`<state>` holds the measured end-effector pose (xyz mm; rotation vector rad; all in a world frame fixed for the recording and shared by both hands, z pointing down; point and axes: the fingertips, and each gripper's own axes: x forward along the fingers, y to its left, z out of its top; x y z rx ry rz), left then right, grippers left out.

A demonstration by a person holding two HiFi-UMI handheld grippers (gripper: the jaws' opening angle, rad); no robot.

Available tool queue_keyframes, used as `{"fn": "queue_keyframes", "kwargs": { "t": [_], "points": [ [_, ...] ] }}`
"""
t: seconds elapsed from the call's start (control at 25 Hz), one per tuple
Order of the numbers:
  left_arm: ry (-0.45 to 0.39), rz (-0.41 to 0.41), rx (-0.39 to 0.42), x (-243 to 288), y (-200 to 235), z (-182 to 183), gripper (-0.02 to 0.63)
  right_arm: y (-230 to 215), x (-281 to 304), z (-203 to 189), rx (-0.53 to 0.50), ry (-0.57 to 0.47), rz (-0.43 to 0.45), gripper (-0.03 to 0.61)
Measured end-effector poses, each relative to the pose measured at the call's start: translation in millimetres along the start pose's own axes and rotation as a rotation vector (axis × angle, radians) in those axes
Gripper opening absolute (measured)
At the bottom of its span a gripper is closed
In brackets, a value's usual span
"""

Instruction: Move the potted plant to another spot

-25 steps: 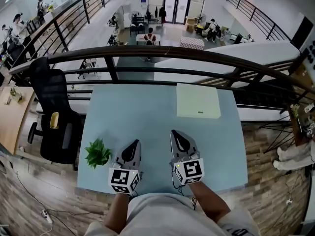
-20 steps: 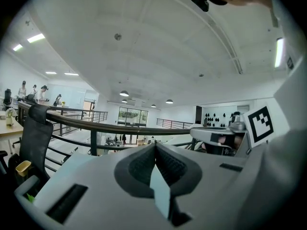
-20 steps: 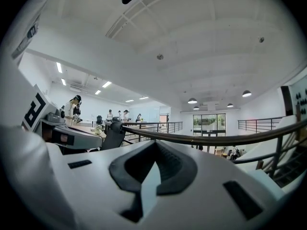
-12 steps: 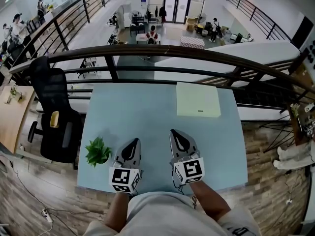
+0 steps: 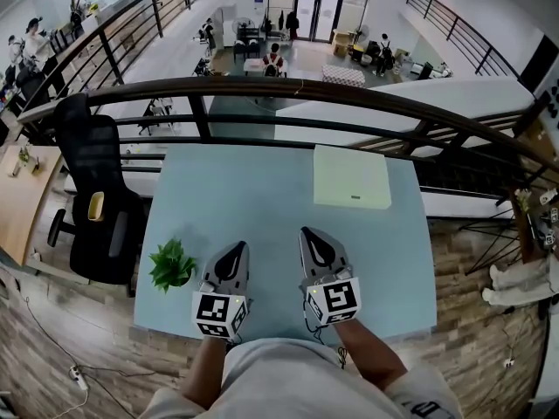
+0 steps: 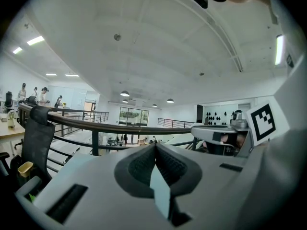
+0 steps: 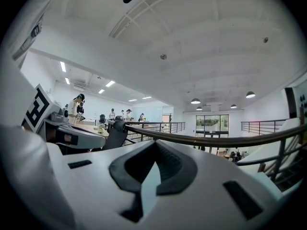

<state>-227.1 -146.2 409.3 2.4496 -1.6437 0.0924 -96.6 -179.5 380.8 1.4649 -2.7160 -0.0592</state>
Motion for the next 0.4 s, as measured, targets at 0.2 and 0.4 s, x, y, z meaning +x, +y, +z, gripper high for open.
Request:
{"fn": "queue_keyframes", "kwargs": {
  "t": [0.2,0.4],
  "points": [
    [0.003,0.003,0.001,-2.0,0.3,-0.1,0.012,5.2,0.2,0.3,-0.004,0.003,0.014,0.003],
    [0.008,0.007,0.011,-3.7,-0.5,0.2,0.012,5.8,-0.7,-2.0,0.005,0.011,0.016,0.003]
  ]
}}
